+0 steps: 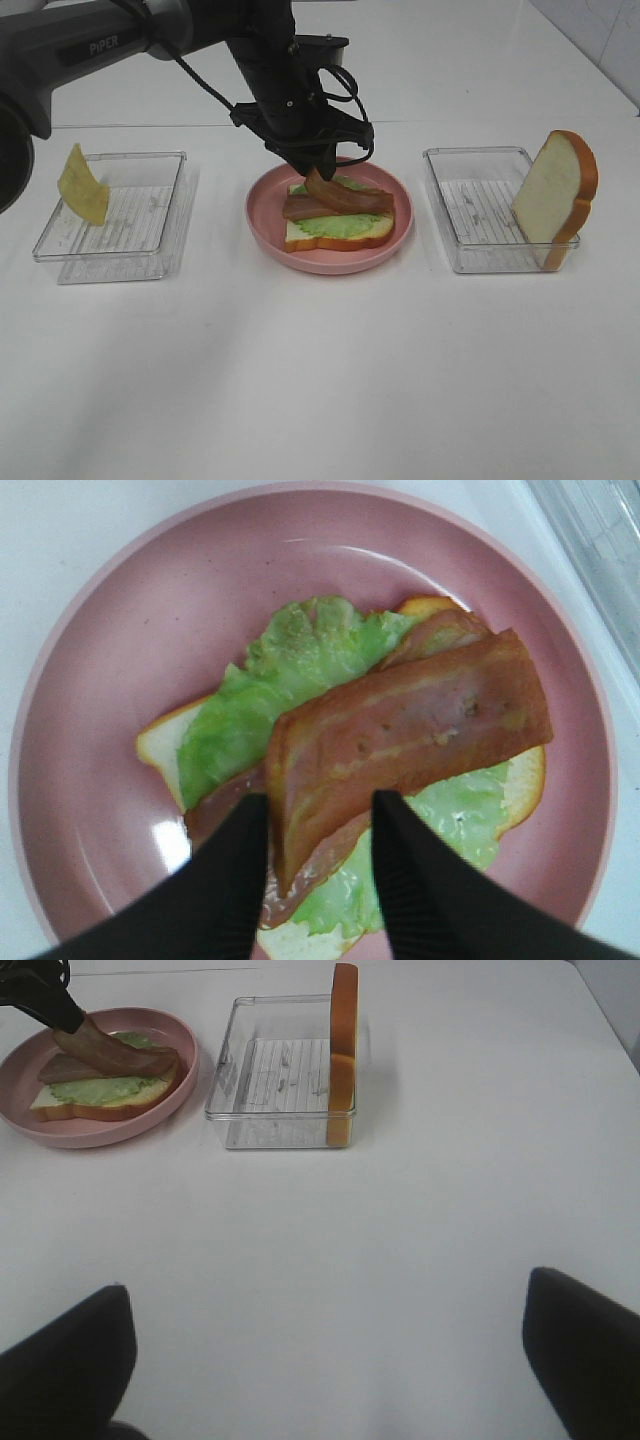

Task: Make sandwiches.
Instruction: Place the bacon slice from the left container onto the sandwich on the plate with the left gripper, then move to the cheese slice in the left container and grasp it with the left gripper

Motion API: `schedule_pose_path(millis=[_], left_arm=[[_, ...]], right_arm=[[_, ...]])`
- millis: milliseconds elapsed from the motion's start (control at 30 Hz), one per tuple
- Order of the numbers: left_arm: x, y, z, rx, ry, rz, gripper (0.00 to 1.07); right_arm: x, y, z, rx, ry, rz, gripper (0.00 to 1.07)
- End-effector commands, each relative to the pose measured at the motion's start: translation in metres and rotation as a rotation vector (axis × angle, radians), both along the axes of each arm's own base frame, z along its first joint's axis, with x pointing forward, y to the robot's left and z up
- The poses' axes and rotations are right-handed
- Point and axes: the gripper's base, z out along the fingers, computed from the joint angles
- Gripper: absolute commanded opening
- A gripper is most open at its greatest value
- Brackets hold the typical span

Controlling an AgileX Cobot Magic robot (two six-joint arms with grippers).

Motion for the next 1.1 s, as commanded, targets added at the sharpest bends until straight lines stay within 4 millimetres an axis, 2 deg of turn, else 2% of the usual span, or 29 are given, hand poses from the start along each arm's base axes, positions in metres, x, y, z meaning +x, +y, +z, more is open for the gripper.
schedule_pose_path(millis=[33, 67, 100, 167, 267, 333, 433, 500, 533, 700, 733, 800, 833, 867, 933, 967, 1000, 1033, 1067, 1100], left_arm=[[0.000, 0.001, 0.004, 0.009, -0.003, 0.030, 0.62], [0.001, 0.002, 0.005, 0.017, -0.009, 0.037, 0.72], [0.001, 0.002, 0.005, 0.017, -0.009, 0.037, 0.72], [0.001, 0.005, 0.014, 0.056, -0.014, 0.043, 1.02], [0.001, 0.006, 0.017, 0.064, -0.015, 0.042, 1.02], [0.002, 0.009, 0.033, 0.090, -0.036, 0.041, 1.02], [0.001, 0.009, 0.038, 0.091, -0.037, 0.041, 1.02], [-0.002, 0.011, 0.051, 0.101, -0.028, 0.038, 1.02], [-0.002, 0.011, 0.051, 0.101, -0.028, 0.038, 1.02], [0.002, 0.024, 0.064, 0.106, -0.038, 0.061, 1.02], [0.005, 0.033, 0.072, 0.098, -0.051, 0.077, 1.02], [0.007, 0.038, 0.074, 0.098, -0.053, 0.086, 1.02], [0.012, 0.051, 0.080, 0.094, -0.060, 0.112, 1.02], [0.012, 0.051, 0.080, 0.094, -0.060, 0.112, 1.02], [0.016, 0.073, 0.094, 0.077, -0.063, 0.154, 1.02], [0.016, 0.073, 0.094, 0.077, -0.063, 0.154, 1.02], [0.016, 0.082, 0.098, 0.080, -0.060, 0.166, 1.02], [0.015, 0.100, 0.107, 0.094, -0.062, 0.179, 1.02], [0.015, 0.100, 0.107, 0.094, -0.062, 0.179, 1.02], [0.015, 0.121, 0.111, 0.116, -0.049, 0.207, 1.02]], right_arm=[[-0.004, 0.000, 0.000, -0.002, -0.037, 0.002, 0.98], [-0.004, 0.000, 0.000, -0.002, -0.037, 0.002, 0.98], [-0.004, 0.000, 0.000, -0.002, -0.037, 0.002, 0.98], [-0.004, 0.000, 0.000, -0.002, -0.037, 0.002, 0.98], [-0.004, 0.000, 0.000, -0.002, -0.037, 0.002, 0.98], [-0.004, 0.000, 0.000, -0.002, -0.037, 0.002, 0.98], [-0.004, 0.000, 0.000, -0.002, -0.037, 0.002, 0.98], [-0.004, 0.000, 0.000, -0.002, -0.037, 0.002, 0.98], [-0.004, 0.000, 0.000, -0.002, -0.037, 0.002, 0.98], [-0.003, -0.001, 0.000, -0.006, -0.037, -0.001, 0.98], [-0.003, -0.001, 0.000, -0.006, -0.037, -0.001, 0.98], [-0.003, -0.001, 0.000, -0.006, -0.037, -0.001, 0.98], [-0.003, -0.001, 0.000, -0.006, -0.037, -0.001, 0.98], [-0.003, -0.001, 0.000, -0.006, -0.037, -0.001, 0.98], [-0.003, -0.001, 0.000, -0.006, -0.037, -0.001, 0.98], [-0.003, -0.001, 0.000, -0.006, -0.037, -0.001, 0.98], [-0.003, -0.001, 0.000, -0.006, -0.037, -0.001, 0.98], [-0.003, -0.001, 0.000, -0.006, -0.037, -0.001, 0.98], [-0.003, -0.001, 0.000, -0.006, -0.037, -0.001, 0.98], [-0.003, -0.001, 0.000, -0.006, -0.037, -0.001, 0.98]])
